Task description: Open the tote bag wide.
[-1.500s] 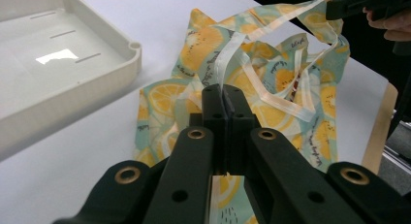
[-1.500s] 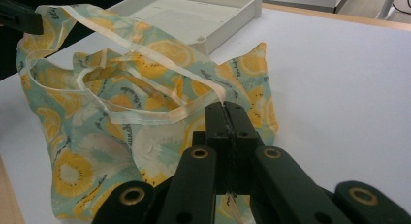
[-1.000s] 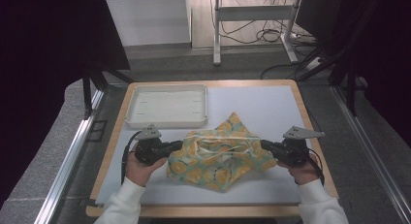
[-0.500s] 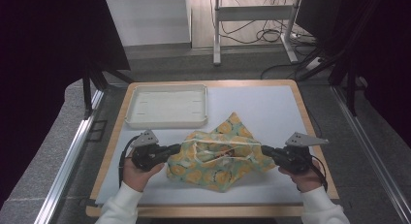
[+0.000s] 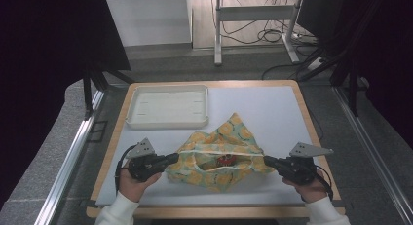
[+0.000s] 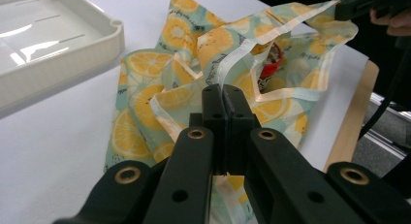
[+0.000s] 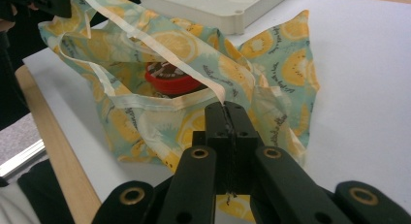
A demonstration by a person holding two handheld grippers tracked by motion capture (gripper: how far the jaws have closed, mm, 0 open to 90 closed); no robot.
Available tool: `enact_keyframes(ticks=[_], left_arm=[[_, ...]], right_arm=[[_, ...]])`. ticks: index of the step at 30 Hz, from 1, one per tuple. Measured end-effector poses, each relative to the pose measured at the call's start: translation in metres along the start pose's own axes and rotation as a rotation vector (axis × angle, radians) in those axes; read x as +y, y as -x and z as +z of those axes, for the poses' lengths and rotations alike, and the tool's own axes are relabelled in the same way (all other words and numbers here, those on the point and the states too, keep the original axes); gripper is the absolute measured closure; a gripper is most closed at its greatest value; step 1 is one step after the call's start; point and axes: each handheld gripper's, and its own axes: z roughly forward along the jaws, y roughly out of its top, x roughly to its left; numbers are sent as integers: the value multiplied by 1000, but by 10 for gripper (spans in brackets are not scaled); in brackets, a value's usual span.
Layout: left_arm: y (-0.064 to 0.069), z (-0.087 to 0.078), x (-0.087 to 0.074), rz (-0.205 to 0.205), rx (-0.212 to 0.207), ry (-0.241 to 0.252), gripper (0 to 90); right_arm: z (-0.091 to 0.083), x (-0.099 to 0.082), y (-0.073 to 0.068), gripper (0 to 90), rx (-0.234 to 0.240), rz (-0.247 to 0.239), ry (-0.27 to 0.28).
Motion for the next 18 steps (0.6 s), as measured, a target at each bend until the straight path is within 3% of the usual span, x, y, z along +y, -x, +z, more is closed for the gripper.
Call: enact_keyframes(ticks=[8,14,18], left_arm=[[4,-2,-19,-9,-19,-22,900],[-2,10,-32,-33,-21,-87,900],[-2,20,-39,-38,-21,-148,900]], right_arm=[[2,-15,-2,889,37,14,-56],[15,-29,-2,888,33,17,-168],[21,-34,1,888,25,27,-213]])
